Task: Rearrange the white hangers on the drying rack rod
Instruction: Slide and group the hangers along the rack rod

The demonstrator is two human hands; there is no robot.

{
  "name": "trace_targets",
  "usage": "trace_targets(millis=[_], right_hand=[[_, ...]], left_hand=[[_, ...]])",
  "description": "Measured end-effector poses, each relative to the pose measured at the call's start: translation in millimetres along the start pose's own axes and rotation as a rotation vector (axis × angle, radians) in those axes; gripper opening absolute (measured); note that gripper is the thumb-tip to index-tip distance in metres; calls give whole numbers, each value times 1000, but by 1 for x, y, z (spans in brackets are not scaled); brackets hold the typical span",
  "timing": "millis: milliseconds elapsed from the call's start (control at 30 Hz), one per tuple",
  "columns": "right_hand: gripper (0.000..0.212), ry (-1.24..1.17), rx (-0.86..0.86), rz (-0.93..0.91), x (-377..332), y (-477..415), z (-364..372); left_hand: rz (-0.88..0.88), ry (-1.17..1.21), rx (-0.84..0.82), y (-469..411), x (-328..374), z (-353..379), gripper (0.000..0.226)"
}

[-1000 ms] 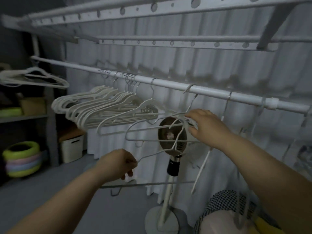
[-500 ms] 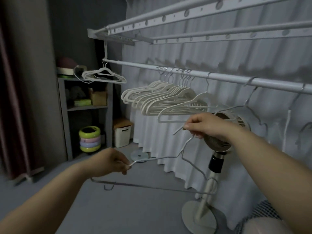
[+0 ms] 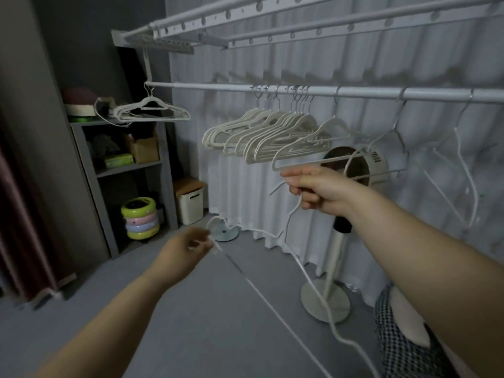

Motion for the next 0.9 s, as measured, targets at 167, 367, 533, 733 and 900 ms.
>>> trace_targets(millis=[167,367,533,733,900], right_hand=[[16,-144,85,-18,-10,25,16],[18,-274,259,-94,-18,39,9],[10,-40,349,-53,-9,49,-17],[28,753,637,-137,-6,67,-82],[32,1074,715,-112,-10,74,-141]], left_hand=[[61,144,-469,40,42,33,32],[24,331,-750,69,60,62,27],[70,330,-616,67,72,74,16],[111,368,-618,58,98,91,21],[140,391,-575,40,139,119,15]])
Point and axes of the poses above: each hand's wrist, its own y-axis away from the middle knuckle, its own z-axis out of the palm, x = y × z, the point moved 2 cm from there along -y, towards the middle knuckle, and after that the axes turned 9 degrees about -z, right-handed, at the moved point
